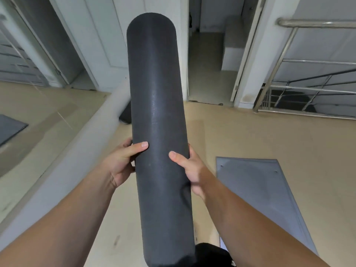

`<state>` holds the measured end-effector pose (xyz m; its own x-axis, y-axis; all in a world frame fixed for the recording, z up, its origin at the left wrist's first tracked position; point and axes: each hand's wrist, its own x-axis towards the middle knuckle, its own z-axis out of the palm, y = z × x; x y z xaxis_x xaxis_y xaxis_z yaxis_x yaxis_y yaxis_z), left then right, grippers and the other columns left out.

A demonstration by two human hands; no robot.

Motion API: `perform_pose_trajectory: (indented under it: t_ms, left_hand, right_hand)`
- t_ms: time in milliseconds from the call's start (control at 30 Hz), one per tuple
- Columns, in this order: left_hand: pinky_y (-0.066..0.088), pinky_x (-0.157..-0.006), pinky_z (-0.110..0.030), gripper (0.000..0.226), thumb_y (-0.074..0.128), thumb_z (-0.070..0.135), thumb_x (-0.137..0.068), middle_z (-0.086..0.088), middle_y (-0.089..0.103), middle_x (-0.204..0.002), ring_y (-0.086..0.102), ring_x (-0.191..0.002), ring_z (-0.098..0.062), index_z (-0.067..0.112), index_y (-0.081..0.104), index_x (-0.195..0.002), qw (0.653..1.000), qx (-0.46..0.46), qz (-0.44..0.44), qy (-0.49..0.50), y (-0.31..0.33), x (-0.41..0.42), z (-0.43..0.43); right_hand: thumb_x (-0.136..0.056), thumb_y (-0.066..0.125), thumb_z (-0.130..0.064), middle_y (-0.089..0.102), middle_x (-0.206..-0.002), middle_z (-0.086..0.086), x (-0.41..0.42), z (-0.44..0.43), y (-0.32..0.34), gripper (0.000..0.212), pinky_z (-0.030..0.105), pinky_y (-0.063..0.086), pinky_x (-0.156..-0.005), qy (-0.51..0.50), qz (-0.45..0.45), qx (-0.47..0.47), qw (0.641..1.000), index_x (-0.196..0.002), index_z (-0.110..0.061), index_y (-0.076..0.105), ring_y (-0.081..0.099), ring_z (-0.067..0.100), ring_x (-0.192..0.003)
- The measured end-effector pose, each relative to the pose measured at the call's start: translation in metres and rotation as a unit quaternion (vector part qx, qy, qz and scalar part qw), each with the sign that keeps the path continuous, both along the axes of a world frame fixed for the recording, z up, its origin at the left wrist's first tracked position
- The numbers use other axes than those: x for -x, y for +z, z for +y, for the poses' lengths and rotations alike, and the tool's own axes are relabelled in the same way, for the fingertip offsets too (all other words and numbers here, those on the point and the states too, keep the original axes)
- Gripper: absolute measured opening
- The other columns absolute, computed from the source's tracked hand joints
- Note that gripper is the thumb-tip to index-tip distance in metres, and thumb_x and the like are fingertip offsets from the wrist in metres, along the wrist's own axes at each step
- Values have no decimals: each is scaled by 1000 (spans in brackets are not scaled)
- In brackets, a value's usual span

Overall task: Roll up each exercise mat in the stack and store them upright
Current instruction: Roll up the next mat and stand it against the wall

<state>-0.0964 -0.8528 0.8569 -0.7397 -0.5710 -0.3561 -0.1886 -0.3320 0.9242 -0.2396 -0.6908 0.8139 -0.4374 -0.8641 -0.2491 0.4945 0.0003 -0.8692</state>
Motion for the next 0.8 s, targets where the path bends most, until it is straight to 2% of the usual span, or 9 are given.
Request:
perform_pose_trajectory:
  t_ms: [100,233,333,500,567,667,700,800]
  left_hand:
    - [40,-112,-57,83,84,43,-62,0,67,-136,60,-129,-25,23,59,-139,999,-8,16,33,4,39,-71]
    - [46,-107,-49,86,85,43,-59,4,69,-131,64,-124,-20,23,58,-138,997,-6,17,79,20,83,-160]
    - [49,-100,-45,85,86,41,-56,4,71,-128,64,-122,-20,24,60,-135,995,-11,24,97,19,113,-229]
    - [50,-95,-42,87,87,39,-53,5,71,-128,63,-124,-20,24,61,-134,993,-37,41,108,2,166,-359]
    - [50,-94,-43,89,87,38,-51,4,71,-127,62,-123,-21,24,60,-135,993,-45,46,102,-6,186,-417]
    - [49,-93,-44,83,85,33,-56,3,71,-127,61,-124,-23,24,60,-135,995,-56,41,76,-10,214,-506]
    - [50,-90,-42,83,85,33,-56,3,71,-128,61,-122,-23,24,60,-135,996,-58,36,60,-9,223,-534]
    - [49,-69,-30,95,88,38,-47,3,70,-127,64,-108,-17,23,58,-136,998,-59,24,18,-2,254,-605]
  right_hand:
    - [-88,80,-19,69,-135,8,49,-81,10,65,47,58,-95,37,-9,5,999,-145,-19,50,69,32,-121]
    - [-89,79,-21,69,-136,7,103,-182,24,64,44,58,-96,72,13,-2,997,-146,-19,51,68,30,-122]
    - [-87,78,-24,73,-130,0,136,-255,27,61,38,60,-92,73,36,-35,996,-143,-25,54,72,23,-116]
    - [-90,79,-19,76,-117,-14,188,-384,21,51,23,59,-81,58,69,-54,994,-135,-32,58,74,10,-105]
    - [-87,83,-20,76,-117,-12,204,-439,17,55,24,59,-82,38,82,-58,994,-135,-32,59,74,11,-104]
    - [-76,91,-30,74,-123,-10,224,-518,15,71,30,59,-88,7,96,-66,993,-139,-33,57,72,15,-111]
    - [-74,92,-33,73,-124,-10,229,-541,16,75,31,59,-91,0,99,-71,993,-140,-35,56,72,14,-112]
    - [-73,89,-38,72,-126,-9,254,-600,18,75,32,58,-94,-15,95,-80,992,-140,-34,55,71,15,-115]
